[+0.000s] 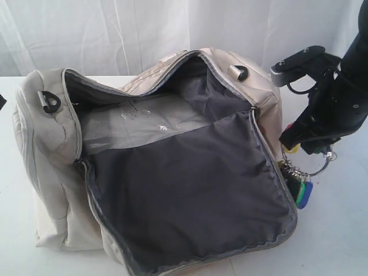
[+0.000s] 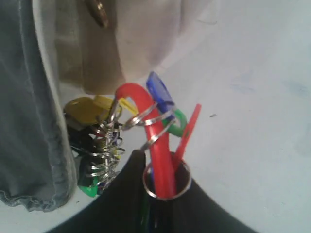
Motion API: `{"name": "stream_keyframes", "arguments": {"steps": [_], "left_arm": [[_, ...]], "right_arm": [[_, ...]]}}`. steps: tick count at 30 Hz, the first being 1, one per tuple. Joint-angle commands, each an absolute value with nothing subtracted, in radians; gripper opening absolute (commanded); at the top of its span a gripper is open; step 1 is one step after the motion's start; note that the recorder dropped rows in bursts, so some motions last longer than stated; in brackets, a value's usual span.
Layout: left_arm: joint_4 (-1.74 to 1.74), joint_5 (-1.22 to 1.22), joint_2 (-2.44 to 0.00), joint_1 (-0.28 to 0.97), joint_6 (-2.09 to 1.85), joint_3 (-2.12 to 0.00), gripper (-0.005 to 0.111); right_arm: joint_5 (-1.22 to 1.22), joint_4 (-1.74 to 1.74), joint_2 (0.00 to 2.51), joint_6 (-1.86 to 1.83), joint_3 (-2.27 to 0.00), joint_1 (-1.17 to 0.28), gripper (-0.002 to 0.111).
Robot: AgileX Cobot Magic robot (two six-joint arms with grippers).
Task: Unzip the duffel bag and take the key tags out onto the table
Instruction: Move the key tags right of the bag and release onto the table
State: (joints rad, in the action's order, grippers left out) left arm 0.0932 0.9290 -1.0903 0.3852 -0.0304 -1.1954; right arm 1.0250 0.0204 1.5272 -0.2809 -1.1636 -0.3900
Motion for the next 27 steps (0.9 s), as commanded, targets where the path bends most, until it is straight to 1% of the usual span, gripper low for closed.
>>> {"name": "stream_keyframes", "arguments": {"steps": [1, 9, 21, 24, 27], "left_arm": [[0.079, 0.94, -1.082, 0.391, -0.033, -1.197, 0.0], [0.077, 0.94, -1.082, 0.391, -0.033, -1.197, 0.0], [0.077, 0.94, -1.082, 0.391, -0.033, -1.197, 0.0], [0.077, 0.94, -1.082, 0.391, -0.033, -1.197, 0.0], [0.077, 0.94, -1.082, 0.391, -0.033, -1.197, 0.0]], "right_arm": [[1.003, -0.011, 1.592, -0.321, -1.158, -0.349, 0.0], [0.978, -0.171, 1.726, -0.429, -1.143, -0.271, 0.0], [0.861, -0.159, 1.832, -0.43, -1.139, -0.259, 0.0], [0.843, -0.125, 1.845, -0.42, -1.139, -0.259, 0.006], [0.831, -0.066, 1.853, -0.366, -1.139, -0.259, 0.02]]}}
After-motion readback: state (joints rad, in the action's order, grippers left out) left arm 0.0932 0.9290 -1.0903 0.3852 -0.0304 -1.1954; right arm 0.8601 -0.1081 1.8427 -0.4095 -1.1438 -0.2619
